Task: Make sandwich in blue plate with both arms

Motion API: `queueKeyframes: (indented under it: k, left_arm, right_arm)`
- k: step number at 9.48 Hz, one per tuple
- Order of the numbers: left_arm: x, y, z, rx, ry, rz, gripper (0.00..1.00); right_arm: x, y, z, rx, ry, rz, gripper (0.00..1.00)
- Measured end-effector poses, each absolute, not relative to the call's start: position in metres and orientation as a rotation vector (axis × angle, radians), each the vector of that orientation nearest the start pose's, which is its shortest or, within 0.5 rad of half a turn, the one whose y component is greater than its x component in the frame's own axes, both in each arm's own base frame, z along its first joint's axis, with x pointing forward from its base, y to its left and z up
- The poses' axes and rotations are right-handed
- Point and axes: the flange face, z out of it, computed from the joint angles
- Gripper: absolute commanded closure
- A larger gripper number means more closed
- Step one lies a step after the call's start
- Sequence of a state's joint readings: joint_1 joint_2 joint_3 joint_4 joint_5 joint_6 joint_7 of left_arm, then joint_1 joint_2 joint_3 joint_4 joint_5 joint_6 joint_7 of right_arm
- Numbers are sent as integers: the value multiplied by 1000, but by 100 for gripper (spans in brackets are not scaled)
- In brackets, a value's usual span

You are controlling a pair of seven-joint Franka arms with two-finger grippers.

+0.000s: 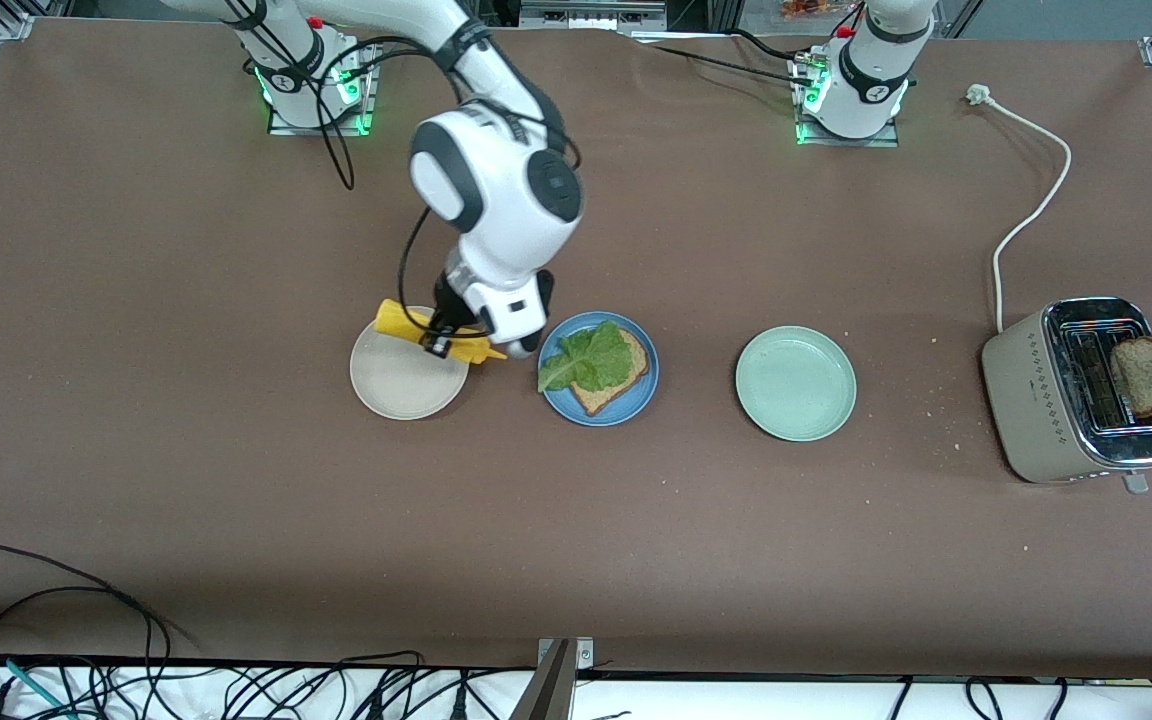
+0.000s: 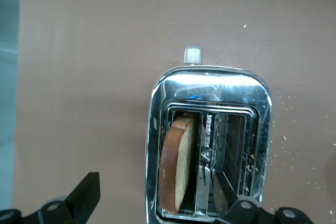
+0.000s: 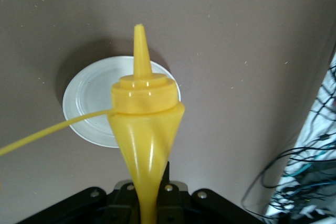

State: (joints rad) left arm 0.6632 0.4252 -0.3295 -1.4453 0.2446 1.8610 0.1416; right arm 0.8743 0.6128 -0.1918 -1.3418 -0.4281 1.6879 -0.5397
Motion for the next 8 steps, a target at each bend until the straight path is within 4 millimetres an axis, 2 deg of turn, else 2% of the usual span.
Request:
queueKeyframes:
  k: [1, 3, 4, 6, 7, 8]
  left_arm:
    - [629, 277, 441, -3043, -230, 30, 10]
    - [635, 274, 414, -3095, -239, 61, 12]
    - [636, 274, 405, -3106, -240, 76, 13]
    - [636, 275, 395, -3113, -240, 97, 13]
    - [636, 275, 390, -3117, -241, 111, 33]
    - [635, 277, 383, -3122, -244, 130, 60]
  right_arm:
    - [538, 449, 362, 1941, 1624, -282, 90]
    - [519, 475, 338, 1815, 1666, -307, 90]
    - [511, 483, 329, 1791, 1683, -328, 90]
    - [508, 484, 327, 1776, 1705, -350, 90]
    - [507, 484, 326, 1784, 1717, -359, 90]
    - [509, 480, 327, 1799, 1738, -377, 90]
